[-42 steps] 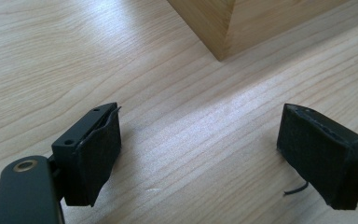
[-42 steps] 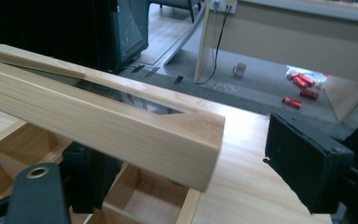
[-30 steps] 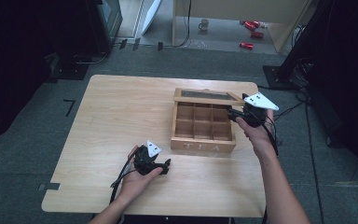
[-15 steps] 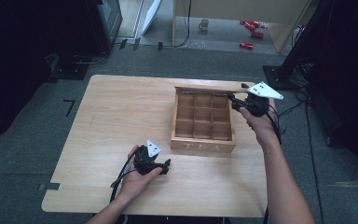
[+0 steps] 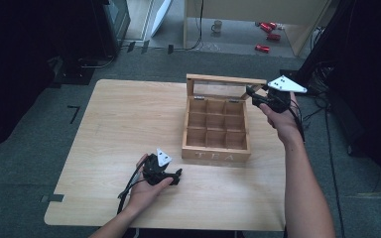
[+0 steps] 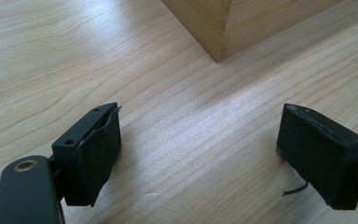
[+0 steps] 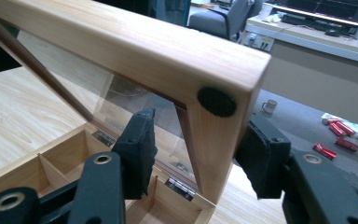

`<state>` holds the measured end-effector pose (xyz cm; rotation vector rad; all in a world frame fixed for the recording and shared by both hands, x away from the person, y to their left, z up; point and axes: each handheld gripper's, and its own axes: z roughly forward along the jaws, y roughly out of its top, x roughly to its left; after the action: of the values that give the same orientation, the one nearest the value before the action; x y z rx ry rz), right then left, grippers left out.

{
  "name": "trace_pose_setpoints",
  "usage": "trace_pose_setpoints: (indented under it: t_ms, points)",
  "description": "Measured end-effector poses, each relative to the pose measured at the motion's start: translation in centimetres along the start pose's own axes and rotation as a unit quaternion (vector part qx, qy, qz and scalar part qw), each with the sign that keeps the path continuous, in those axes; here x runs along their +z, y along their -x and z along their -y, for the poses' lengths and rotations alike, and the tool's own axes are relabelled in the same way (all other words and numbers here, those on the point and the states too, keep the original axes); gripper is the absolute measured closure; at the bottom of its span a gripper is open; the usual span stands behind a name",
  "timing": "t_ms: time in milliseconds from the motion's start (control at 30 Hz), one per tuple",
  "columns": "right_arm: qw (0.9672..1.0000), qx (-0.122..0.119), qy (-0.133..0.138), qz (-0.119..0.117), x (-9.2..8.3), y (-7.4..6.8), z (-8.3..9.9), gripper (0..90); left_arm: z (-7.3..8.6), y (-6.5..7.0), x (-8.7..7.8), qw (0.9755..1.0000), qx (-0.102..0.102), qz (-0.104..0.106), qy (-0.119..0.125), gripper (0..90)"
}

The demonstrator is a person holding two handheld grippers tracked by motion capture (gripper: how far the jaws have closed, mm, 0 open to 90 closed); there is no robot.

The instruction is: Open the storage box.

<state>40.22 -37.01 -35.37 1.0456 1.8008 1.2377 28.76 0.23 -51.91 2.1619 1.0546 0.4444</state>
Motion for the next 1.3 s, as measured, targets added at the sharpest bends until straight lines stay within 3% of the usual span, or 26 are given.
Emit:
trace_pose_setpoints:
  t_ms: [100,433,633,967,1300]
  points:
    - [0.9999,-0.010,-0.001,-0.007,0.1,0.5,-0.2,53.5,0.0,0.0,0.0,1.0000,0.000,0.001,0.001,14.5]
    - [0.9999,-0.009,0.002,-0.003,1.2,2.0,-1.1,61.6,0.0,0.0,0.0,1.0000,0.001,0.001,0.001,14.5]
    - [0.9999,0.001,0.001,-0.014,2.2,3.2,-1.8,64.0,0.0,0.0,0.0,1.0000,0.000,0.002,0.001,14.6]
    - [0.9991,0.041,-0.010,-0.005,4.6,4.7,-3.0,64.8,0.0,0.0,0.1,1.0000,0.002,0.004,0.002,14.8]
    - [0.9951,0.095,-0.017,0.019,6.8,5.7,-3.7,65.9,0.0,0.1,0.0,1.0000,0.003,0.005,0.003,15.1]
